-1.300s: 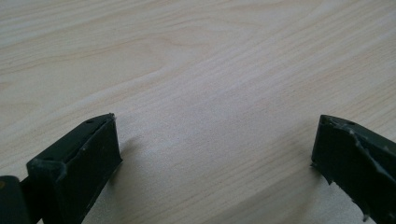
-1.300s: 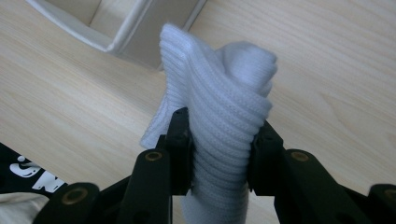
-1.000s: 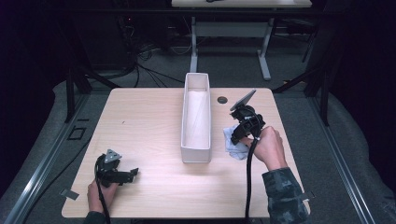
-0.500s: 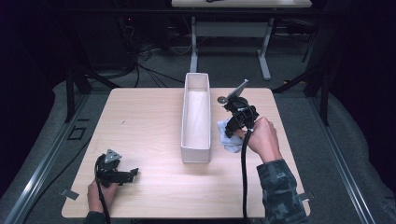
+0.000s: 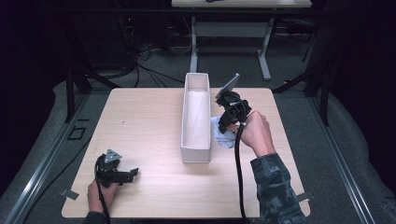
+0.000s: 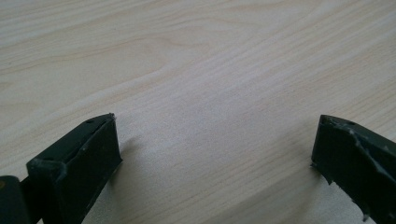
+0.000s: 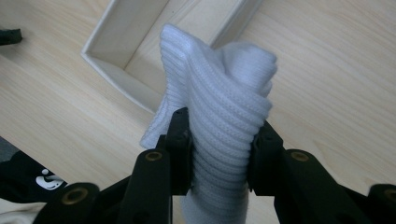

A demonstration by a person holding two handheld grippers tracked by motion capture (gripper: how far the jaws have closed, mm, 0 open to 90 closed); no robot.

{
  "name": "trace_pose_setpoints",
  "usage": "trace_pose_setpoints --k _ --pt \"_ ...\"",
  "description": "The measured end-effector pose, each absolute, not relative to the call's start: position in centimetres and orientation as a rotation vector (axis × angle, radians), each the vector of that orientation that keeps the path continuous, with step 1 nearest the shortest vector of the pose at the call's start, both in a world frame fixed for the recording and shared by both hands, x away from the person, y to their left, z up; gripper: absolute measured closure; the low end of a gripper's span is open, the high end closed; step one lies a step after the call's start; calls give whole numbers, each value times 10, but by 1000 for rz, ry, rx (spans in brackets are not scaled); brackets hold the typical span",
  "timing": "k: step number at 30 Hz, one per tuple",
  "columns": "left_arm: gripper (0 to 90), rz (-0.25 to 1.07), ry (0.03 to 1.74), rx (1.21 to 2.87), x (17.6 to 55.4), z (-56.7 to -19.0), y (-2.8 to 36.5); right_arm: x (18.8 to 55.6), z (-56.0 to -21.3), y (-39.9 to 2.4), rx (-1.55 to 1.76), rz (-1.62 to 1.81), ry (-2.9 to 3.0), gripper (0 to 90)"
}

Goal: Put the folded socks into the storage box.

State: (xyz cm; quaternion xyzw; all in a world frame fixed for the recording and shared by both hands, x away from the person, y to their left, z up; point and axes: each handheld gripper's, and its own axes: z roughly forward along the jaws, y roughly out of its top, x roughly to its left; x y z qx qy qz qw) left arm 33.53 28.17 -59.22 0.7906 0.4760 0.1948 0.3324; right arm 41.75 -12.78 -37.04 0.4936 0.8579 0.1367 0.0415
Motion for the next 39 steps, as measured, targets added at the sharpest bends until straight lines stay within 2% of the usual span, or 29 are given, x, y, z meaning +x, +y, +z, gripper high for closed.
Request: trace_pose_setpoints --k 39 --pt "7 509 1244 2065 335 -592 282 447 -381 -76 1494 453 2681 666"
